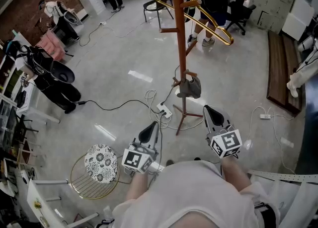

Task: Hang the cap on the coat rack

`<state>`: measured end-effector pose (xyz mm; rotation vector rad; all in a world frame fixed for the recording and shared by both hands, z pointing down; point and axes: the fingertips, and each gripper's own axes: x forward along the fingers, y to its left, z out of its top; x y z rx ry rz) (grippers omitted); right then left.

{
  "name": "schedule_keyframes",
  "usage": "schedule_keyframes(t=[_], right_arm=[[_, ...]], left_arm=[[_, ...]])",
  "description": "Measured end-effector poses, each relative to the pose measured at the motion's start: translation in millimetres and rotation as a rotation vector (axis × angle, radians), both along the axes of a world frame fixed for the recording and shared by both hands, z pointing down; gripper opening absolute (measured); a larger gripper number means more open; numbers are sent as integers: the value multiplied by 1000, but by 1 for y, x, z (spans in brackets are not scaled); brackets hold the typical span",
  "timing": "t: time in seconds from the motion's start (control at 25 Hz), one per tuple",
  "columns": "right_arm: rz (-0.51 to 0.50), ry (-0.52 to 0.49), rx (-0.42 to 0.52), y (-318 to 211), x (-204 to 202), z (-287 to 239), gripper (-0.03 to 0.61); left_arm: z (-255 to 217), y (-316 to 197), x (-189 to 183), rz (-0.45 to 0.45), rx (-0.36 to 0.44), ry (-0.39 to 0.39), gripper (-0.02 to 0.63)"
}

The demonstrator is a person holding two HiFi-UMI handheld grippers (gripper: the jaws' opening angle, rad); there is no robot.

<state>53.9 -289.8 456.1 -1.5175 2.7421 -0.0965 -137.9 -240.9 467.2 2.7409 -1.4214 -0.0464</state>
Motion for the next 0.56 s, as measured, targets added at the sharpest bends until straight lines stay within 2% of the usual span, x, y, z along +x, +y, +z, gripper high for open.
schedule_keyframes(t=[0.56], right_arm=[[12, -14, -10, 5, 11, 1, 12]], left_arm=[[3, 6, 7, 12, -17, -6, 9]])
